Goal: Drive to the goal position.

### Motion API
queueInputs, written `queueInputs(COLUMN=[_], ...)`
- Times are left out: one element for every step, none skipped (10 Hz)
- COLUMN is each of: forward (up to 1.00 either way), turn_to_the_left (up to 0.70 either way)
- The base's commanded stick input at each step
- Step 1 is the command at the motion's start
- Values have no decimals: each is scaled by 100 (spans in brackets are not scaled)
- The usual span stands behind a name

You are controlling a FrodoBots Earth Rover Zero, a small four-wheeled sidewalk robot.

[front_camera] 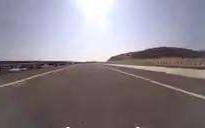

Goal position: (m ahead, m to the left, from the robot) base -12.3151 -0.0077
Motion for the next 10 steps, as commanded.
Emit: queueInputs(forward=[70, 70, 70, 70, 70, 70, 70, 70, 70, 70], turn_to_the_left=[0, 0, 0, 0, 0, 0, 0, 0, 0, 0])
